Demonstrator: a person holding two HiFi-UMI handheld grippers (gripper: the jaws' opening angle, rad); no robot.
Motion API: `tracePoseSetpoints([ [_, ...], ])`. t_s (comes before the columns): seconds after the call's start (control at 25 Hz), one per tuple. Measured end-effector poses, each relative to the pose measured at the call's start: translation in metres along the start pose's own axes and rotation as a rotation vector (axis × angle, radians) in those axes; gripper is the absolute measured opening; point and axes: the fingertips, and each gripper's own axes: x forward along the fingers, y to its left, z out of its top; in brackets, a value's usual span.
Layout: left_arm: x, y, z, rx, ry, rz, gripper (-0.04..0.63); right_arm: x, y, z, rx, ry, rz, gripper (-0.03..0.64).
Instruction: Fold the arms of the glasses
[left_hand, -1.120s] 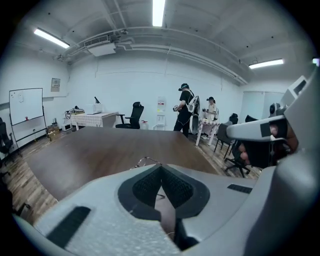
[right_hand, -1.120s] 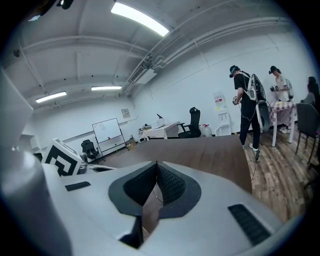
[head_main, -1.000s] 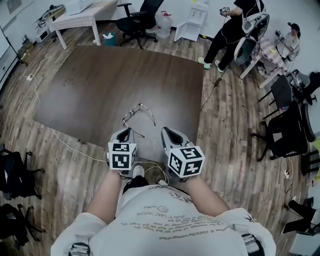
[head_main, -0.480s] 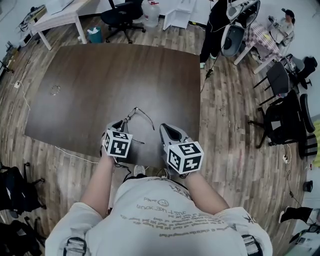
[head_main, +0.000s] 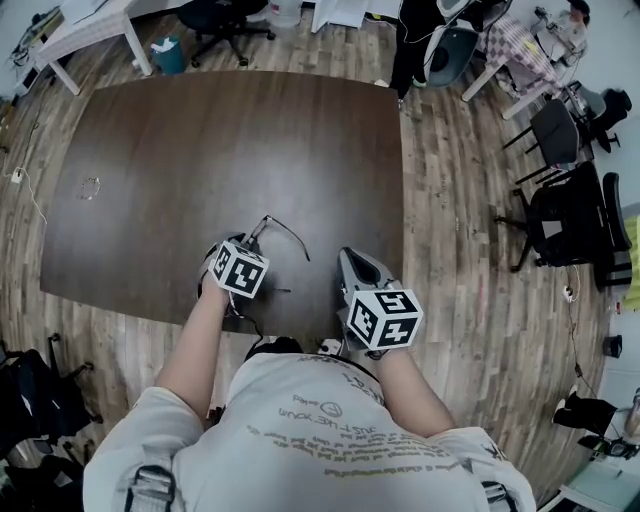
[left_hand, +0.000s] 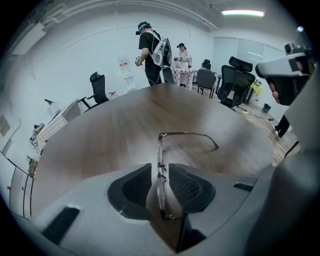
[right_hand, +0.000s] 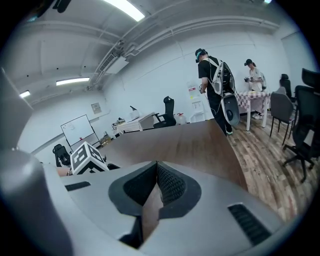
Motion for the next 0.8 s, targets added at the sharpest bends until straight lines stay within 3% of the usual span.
tracePoseSetpoints([
  [0.36, 0.026, 0.002, 0.001, 0.040, 0.060, -0.040, 0.109, 0.005, -0.016, -0.001, 0.033, 0.002, -0.058, 0.015],
  [0.6, 0.031, -0.003, -0.004, 0.051, 0.125, -0.061, 0.071, 0.003, -0.020, 0.000, 0.038, 0.000, -0.072, 0.015],
  [0.8, 0.028, -0.007, -0.007, 0.014, 0.133, -0.085, 0.058, 0.002, -0.017, 0.000, 0.029, -0.003, -0.066, 0.015],
])
